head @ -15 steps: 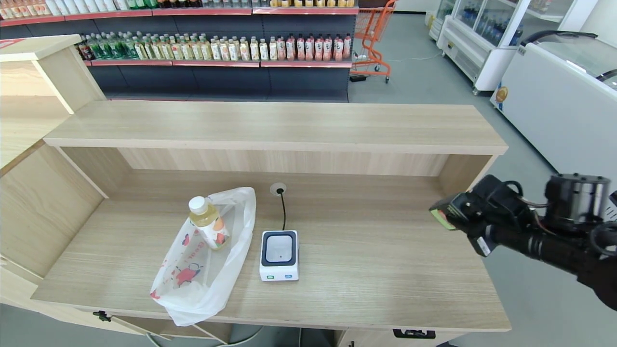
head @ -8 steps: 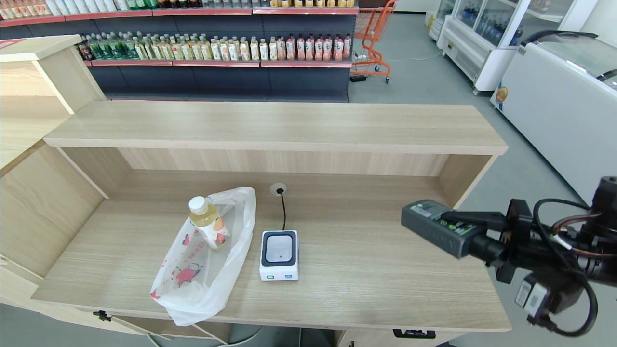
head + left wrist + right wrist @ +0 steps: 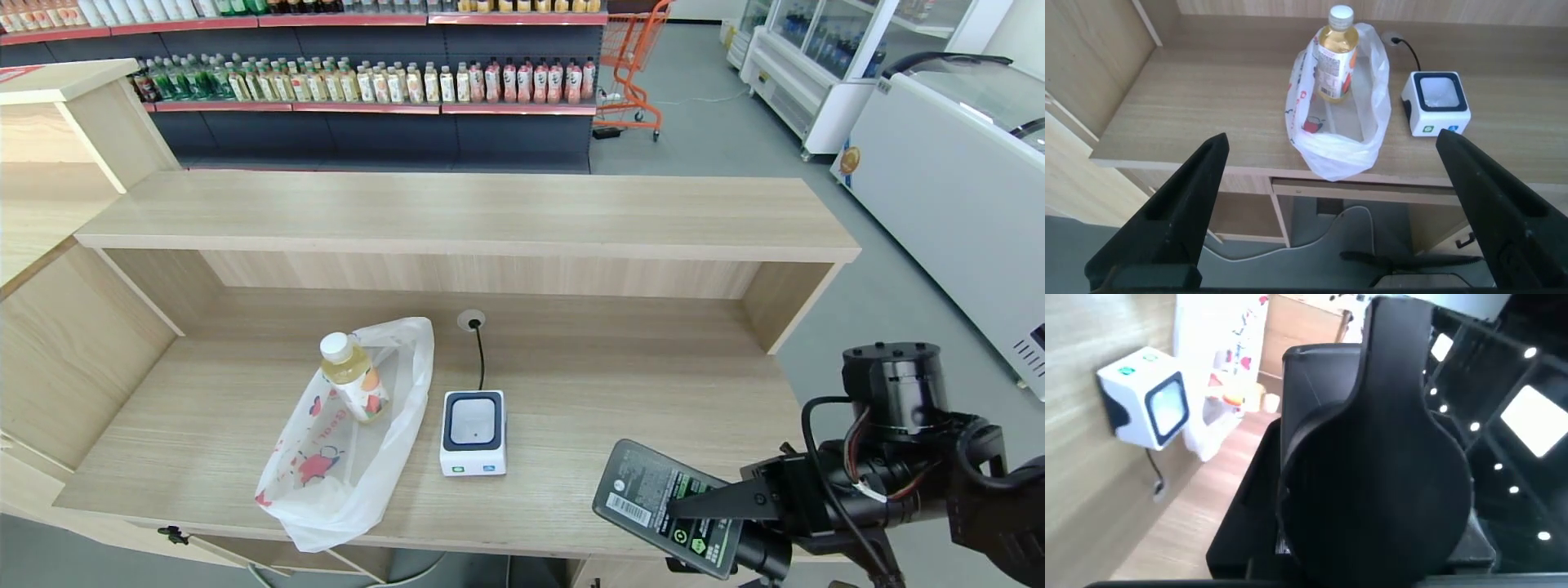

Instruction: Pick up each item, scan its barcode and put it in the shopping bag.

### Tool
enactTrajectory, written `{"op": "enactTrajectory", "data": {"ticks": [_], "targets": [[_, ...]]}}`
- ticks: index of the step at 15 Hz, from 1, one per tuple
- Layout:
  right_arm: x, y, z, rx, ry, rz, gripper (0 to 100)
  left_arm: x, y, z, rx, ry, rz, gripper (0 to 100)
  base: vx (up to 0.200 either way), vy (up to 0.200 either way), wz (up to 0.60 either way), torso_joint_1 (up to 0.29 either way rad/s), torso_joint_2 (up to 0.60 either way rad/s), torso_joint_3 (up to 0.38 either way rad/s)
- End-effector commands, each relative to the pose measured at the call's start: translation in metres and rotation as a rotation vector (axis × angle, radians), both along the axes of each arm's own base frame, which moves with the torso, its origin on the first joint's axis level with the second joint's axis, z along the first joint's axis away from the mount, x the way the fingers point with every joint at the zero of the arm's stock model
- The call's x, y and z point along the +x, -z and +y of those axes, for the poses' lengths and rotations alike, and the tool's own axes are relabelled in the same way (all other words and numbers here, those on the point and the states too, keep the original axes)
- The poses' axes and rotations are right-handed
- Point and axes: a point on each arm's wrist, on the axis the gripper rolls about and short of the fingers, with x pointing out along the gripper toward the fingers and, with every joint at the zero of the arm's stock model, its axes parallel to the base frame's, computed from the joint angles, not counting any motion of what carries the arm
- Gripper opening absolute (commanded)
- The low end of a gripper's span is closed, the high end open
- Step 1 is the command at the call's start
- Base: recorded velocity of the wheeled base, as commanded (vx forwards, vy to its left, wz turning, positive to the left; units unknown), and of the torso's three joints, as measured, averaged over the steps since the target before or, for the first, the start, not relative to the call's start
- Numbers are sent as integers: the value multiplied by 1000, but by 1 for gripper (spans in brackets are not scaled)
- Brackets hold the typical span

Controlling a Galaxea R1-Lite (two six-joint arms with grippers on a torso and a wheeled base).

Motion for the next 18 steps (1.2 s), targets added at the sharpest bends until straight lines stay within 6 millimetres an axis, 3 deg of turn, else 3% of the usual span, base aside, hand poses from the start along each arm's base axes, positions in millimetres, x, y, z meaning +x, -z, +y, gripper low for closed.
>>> {"op": "enactTrajectory", "data": {"ticks": [1, 7, 12, 18], "targets": [[3, 2, 5, 24, -47, -29, 0, 0, 0, 0, 0, 0, -1, 100, 0, 0, 0, 0, 0, 0], [4, 3, 7, 31, -60, -34, 0, 0, 0, 0, 0, 0, -1, 100, 0, 0, 0, 0, 0, 0], [12, -1, 29, 44, -124, -62, 0, 0, 0, 0, 0, 0, -1, 100, 0, 0, 0, 0, 0, 0], [8, -5, 32, 50, -141, -74, 0, 0, 0, 0, 0, 0, -1, 100, 0, 0, 0, 0, 0, 0]]}}
